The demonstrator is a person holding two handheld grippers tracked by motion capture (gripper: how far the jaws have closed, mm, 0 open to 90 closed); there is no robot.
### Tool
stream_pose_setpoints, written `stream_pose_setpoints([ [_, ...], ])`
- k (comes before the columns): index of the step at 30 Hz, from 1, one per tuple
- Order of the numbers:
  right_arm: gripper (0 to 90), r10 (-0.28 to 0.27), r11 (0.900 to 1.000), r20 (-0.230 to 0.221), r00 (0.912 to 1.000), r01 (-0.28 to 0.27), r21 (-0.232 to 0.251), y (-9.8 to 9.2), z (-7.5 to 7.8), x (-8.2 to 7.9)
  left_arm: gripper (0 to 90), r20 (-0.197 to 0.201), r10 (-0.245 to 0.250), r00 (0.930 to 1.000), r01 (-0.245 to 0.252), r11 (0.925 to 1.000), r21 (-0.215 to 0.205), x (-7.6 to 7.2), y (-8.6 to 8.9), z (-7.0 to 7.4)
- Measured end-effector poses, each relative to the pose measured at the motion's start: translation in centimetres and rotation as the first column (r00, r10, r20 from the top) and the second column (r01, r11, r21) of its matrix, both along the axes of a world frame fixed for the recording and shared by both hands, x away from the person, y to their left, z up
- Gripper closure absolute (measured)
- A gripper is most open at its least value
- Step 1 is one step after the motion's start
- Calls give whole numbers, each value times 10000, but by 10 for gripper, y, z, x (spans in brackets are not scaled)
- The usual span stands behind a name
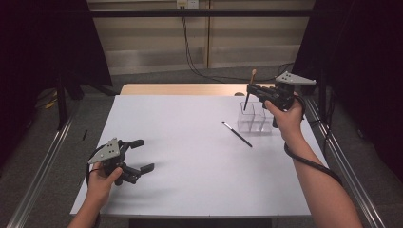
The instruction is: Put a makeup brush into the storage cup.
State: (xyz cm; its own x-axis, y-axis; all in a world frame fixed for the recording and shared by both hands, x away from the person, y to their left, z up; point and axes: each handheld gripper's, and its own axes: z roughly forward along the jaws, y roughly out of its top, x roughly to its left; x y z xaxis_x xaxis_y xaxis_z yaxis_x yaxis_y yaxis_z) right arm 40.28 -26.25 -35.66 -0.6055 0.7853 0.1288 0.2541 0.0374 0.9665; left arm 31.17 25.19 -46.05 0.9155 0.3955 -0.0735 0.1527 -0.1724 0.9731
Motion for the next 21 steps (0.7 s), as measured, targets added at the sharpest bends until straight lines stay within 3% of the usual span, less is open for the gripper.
stream_pose_setpoints([
  [21,838,-349,9989,-126,9993,345,-318,-3,-12,7,3,92,8,10000,-9,10000,23,0,1,1],
])
